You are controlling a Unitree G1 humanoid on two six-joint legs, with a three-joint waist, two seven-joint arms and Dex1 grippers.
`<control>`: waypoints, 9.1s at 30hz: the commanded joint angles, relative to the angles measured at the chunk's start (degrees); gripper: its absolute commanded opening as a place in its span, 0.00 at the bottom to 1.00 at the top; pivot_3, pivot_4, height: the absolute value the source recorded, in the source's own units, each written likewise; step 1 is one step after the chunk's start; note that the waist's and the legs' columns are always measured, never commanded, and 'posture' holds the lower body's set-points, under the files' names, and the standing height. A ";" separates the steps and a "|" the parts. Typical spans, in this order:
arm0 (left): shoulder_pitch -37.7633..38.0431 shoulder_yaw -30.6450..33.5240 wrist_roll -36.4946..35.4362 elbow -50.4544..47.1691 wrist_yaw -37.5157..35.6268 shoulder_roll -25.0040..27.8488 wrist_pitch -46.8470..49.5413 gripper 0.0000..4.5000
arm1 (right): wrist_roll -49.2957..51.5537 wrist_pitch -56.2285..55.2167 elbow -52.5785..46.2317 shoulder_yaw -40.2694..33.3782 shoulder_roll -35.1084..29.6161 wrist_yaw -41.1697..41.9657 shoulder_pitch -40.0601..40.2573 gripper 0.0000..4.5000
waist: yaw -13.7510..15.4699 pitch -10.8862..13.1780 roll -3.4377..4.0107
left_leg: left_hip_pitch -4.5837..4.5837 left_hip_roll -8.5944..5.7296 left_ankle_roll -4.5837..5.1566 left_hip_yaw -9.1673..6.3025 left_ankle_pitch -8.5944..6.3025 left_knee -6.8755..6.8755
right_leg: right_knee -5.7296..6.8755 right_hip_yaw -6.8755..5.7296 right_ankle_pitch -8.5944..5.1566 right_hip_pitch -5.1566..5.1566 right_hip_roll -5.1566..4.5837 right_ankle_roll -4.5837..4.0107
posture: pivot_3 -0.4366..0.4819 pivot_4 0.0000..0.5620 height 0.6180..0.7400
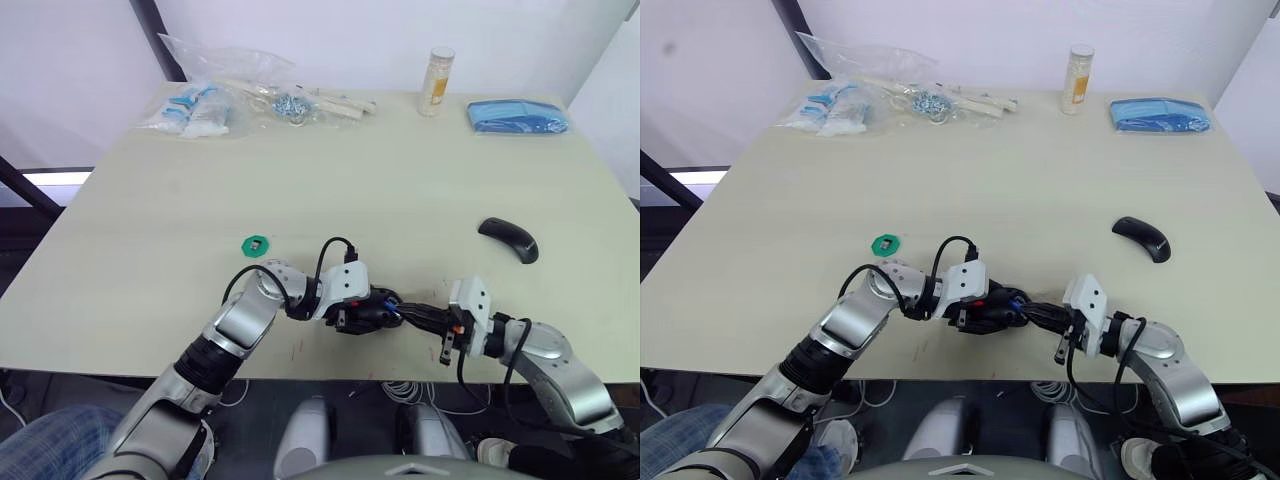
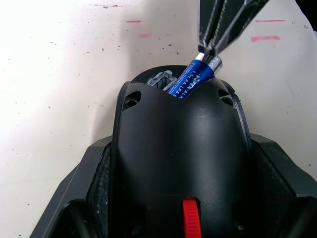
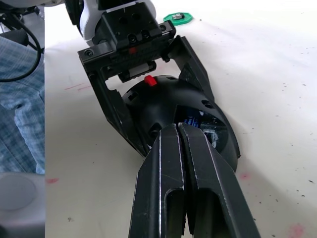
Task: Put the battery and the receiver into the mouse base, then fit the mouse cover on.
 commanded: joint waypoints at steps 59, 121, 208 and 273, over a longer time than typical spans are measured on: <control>0.54 -1.20 0.42 -0.16 0.02 0.72 2.74 0.68 | 14.26 -15.97 21.94 -24.81 -10.17 29.05 1.89 0.72 | 0.05 -0.30 0.09 | 0.13 0.04 0.00 0.05 -0.02 0.02 | 0.12 0.11 -0.08 0.03 0.07 -0.11 | 0.48 0.27 1.00; 14.62 37.28 -7.81 -13.70 45.70 -6.32 16.74 0.97 | 18.86 -28.23 41.04 -27.19 -6.75 41.70 -6.79 1.00 | -0.01 -0.05 0.24 | 0.26 0.00 -0.05 0.09 -0.01 0.06 | 0.39 0.17 -0.08 0.03 0.03 -0.09 | 0.48 0.27 1.00; 11.21 37.53 -12.40 -5.08 44.54 -2.78 22.57 0.29 | 18.54 -30.29 43.13 -26.58 -5.89 41.70 -8.47 1.00 | -0.09 -0.04 0.23 | 0.26 0.00 -0.09 0.09 -0.03 0.06 | 0.40 0.17 -0.08 0.03 0.03 -0.09 | 0.48 0.27 1.00; 11.09 37.78 -14.94 0.61 28.20 7.04 9.88 0.05 | 22.87 -26.99 31.42 -21.37 -9.03 41.70 -3.48 1.00 | -0.08 -0.01 0.26 | 0.26 0.02 -0.10 0.10 -0.04 0.05 | 0.39 0.17 -0.09 0.01 0.03 -0.10 | 0.48 0.27 1.00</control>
